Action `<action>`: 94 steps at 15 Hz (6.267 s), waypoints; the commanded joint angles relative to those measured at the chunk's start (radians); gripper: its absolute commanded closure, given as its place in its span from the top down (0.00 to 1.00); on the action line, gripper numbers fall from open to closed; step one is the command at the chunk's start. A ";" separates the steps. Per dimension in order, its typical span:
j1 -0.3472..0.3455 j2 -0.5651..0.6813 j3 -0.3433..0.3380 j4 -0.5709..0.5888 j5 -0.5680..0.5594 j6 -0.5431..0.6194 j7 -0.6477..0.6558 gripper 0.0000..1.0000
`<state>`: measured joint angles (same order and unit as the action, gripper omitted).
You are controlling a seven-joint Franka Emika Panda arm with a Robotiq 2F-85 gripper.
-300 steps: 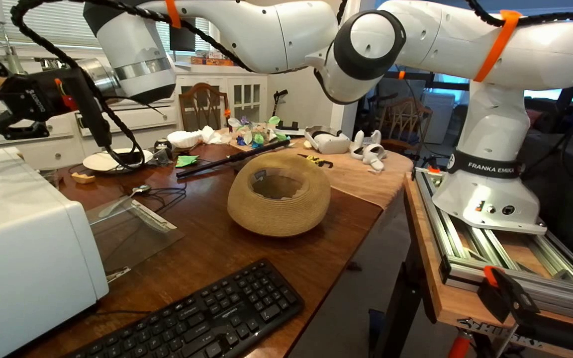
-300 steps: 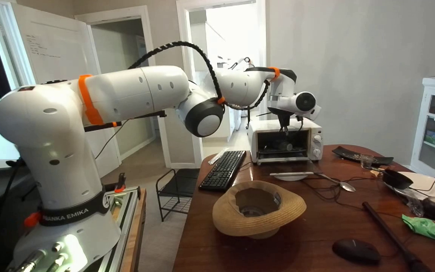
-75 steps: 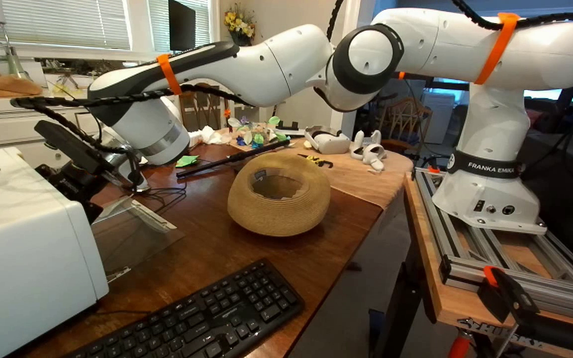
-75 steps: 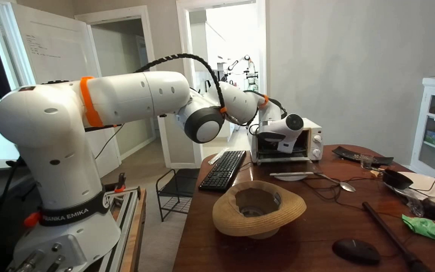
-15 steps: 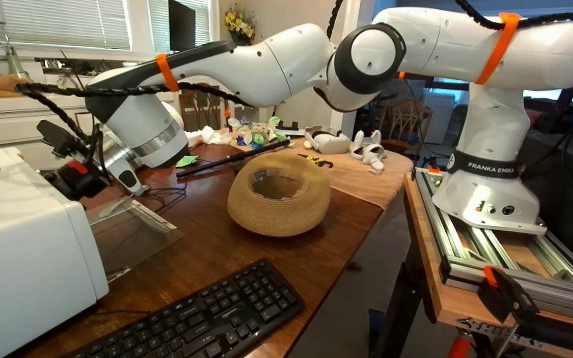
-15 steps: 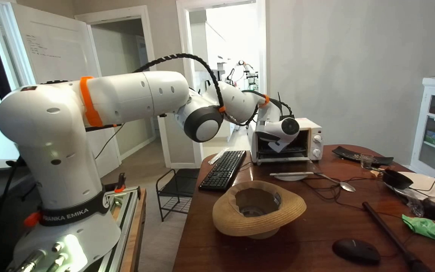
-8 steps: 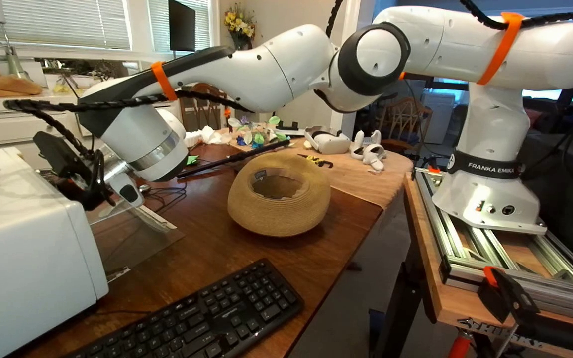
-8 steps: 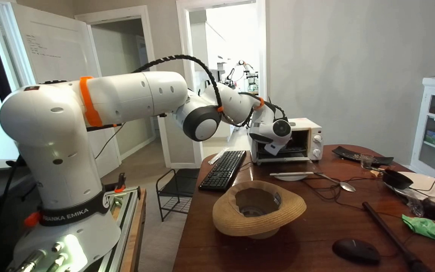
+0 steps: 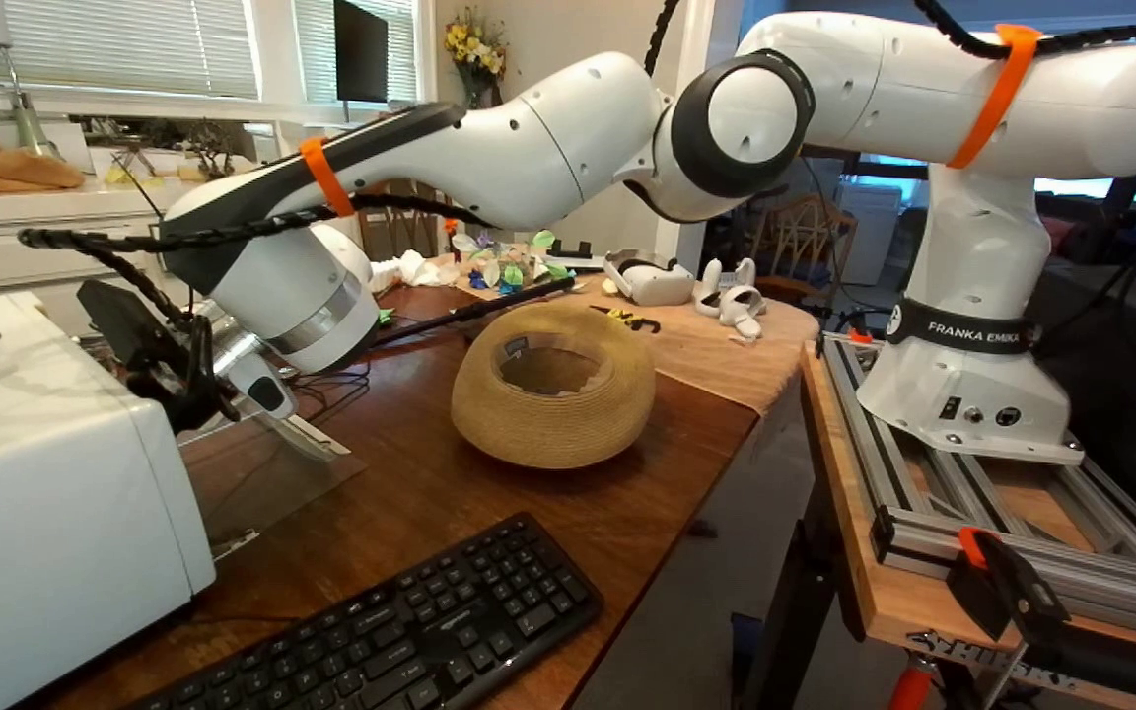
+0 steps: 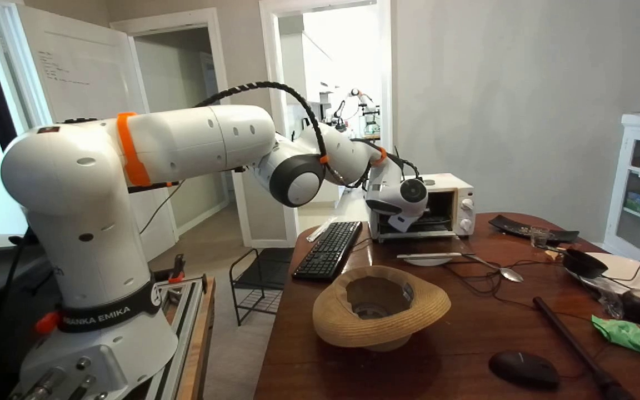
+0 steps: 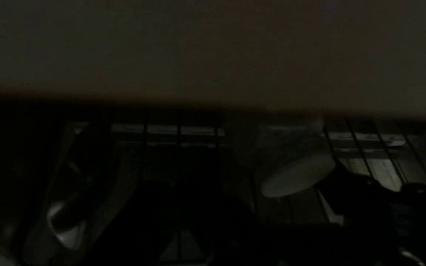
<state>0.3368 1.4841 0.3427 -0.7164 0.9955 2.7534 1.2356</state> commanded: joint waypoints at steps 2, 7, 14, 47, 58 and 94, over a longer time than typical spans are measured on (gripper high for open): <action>0.012 0.000 -0.017 -0.011 -0.008 0.019 0.034 0.40; -0.004 0.011 -0.035 0.009 -0.016 0.016 0.073 0.38; -0.054 0.016 -0.093 0.017 -0.026 0.035 0.143 0.38; -0.078 0.016 -0.056 0.102 -0.068 -0.190 0.370 0.68; -0.112 -0.023 -0.134 0.063 -0.091 -0.180 0.363 0.23; -0.317 -0.617 -0.171 -0.523 0.059 -0.367 0.203 0.23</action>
<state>-0.0033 0.9003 0.1599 -1.2144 1.0231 2.3789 1.4863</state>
